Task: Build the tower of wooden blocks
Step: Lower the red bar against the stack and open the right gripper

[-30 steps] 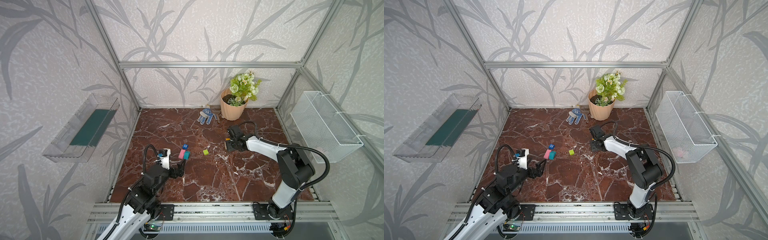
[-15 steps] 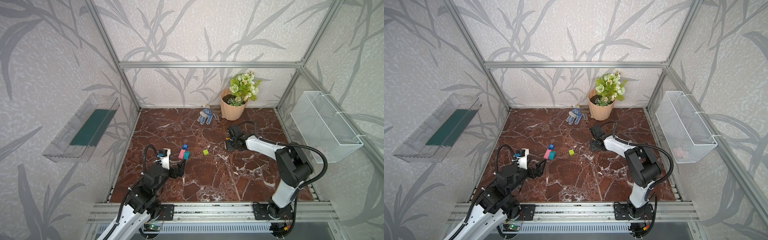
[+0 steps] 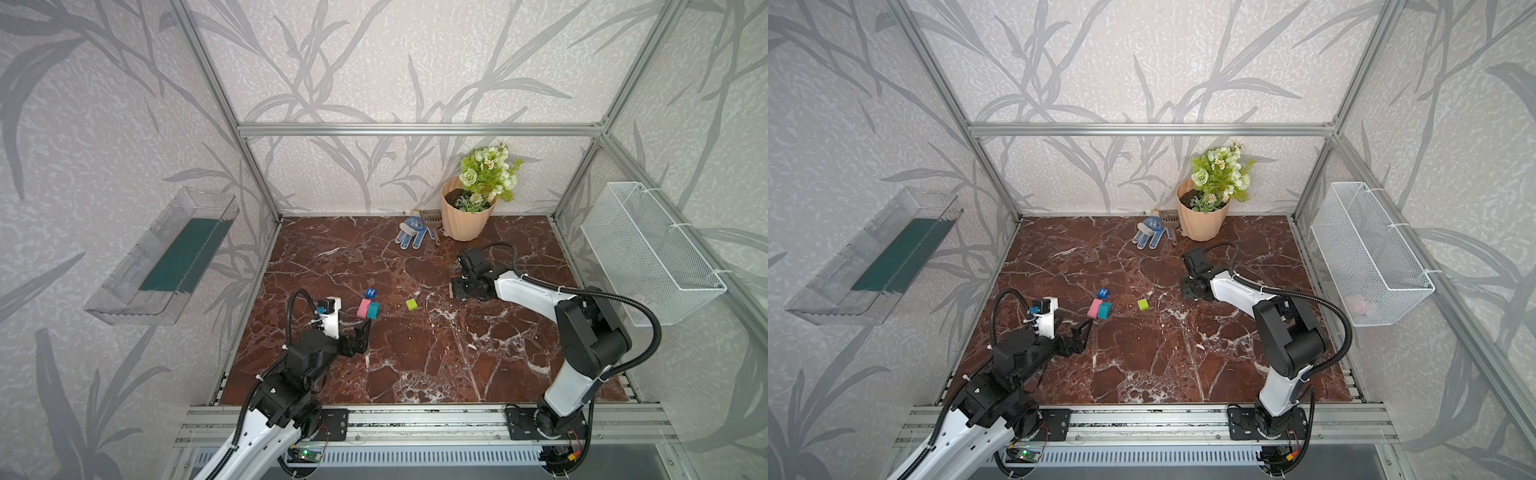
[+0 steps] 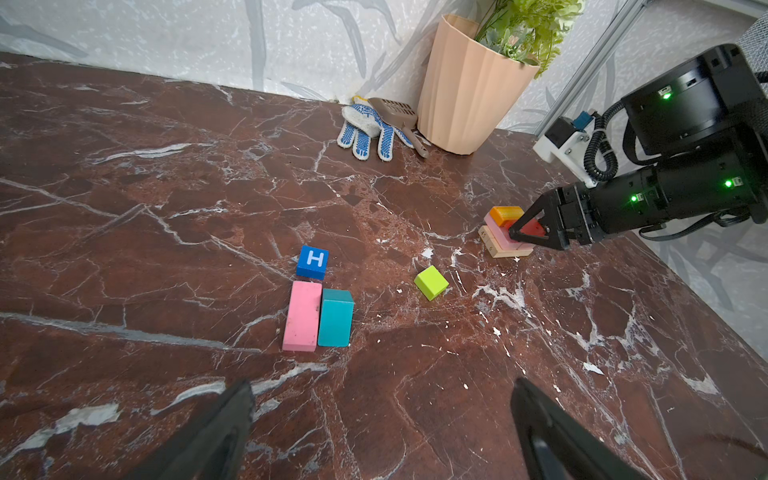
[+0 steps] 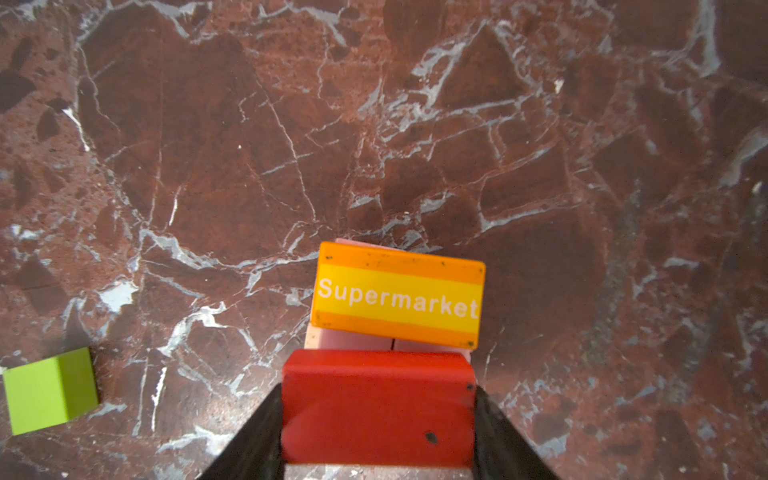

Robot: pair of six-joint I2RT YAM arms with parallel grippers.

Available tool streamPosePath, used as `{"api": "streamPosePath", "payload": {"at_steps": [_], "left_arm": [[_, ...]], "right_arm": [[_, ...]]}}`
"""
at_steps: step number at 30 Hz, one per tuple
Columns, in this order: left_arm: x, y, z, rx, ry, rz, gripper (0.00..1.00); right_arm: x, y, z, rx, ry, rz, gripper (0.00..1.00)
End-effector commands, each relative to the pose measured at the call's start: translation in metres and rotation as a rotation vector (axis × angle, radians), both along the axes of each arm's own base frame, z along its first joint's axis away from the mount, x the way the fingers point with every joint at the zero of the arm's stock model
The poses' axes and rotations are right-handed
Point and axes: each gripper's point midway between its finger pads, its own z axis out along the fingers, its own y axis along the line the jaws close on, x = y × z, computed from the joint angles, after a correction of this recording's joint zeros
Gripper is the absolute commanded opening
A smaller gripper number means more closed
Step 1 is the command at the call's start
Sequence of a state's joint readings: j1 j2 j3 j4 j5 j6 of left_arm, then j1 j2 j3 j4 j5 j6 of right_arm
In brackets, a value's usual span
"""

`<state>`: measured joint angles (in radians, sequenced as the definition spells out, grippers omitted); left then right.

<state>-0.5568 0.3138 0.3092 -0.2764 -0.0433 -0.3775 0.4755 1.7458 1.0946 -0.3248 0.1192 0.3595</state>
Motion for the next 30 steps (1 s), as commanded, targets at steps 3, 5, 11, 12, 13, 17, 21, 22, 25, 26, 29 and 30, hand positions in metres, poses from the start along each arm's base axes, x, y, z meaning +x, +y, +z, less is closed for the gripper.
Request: {"api": "streamPosePath", "payload": {"at_steps": [3, 5, 11, 12, 13, 17, 21, 22, 25, 26, 29, 30], "left_arm": [[-0.001, -0.001, -0.001, -0.007, -0.004, -0.003, 0.98], [-0.001, -0.001, -0.001, -0.007, -0.004, -0.003, 0.98], [-0.001, -0.001, -0.001, -0.007, -0.004, -0.003, 0.98], [-0.001, -0.001, -0.001, -0.008, -0.004, -0.003, 0.98], [-0.001, -0.001, 0.0, -0.008, -0.005, -0.003, 0.98], [-0.001, -0.001, -0.001, -0.008, -0.004, -0.003, 0.98], [-0.001, 0.0, -0.001, -0.007, -0.004, -0.002, 0.98], [-0.001, -0.001, -0.001, -0.007, -0.004, -0.002, 0.98], [-0.001, 0.0, -0.001, -0.007, -0.004, -0.001, 0.98], [-0.001, 0.0, -0.001, -0.008, -0.005, -0.002, 0.98], [-0.001, -0.001, -0.001, -0.007, -0.003, -0.003, 0.98], [-0.001, -0.001, -0.001, -0.008, -0.004, -0.003, 0.98]], "right_arm": [[0.002, -0.003, 0.009, 0.011, -0.016, -0.033, 0.54], [0.002, -0.005, 0.006, 0.001, -0.01, -0.039, 0.54], [0.002, -0.006, 0.002, -0.011, -0.002, -0.042, 0.55], [0.003, -0.006, 0.002, -0.013, -0.002, -0.042, 0.54], [0.003, -0.006, 0.002, -0.016, -0.001, -0.041, 0.55], [0.005, -0.006, -0.001, -0.028, 0.01, -0.041, 0.55], [0.005, -0.006, -0.005, -0.031, 0.02, -0.04, 0.56], [0.005, -0.006, -0.006, -0.031, 0.023, -0.039, 0.56], [0.005, -0.005, -0.008, -0.032, 0.027, -0.039, 0.56], [0.005, -0.005, -0.008, -0.033, 0.025, -0.038, 0.56], [0.006, -0.006, -0.007, -0.035, 0.025, -0.041, 0.56], [0.006, -0.006, -0.007, -0.035, 0.024, -0.042, 0.57]]}}
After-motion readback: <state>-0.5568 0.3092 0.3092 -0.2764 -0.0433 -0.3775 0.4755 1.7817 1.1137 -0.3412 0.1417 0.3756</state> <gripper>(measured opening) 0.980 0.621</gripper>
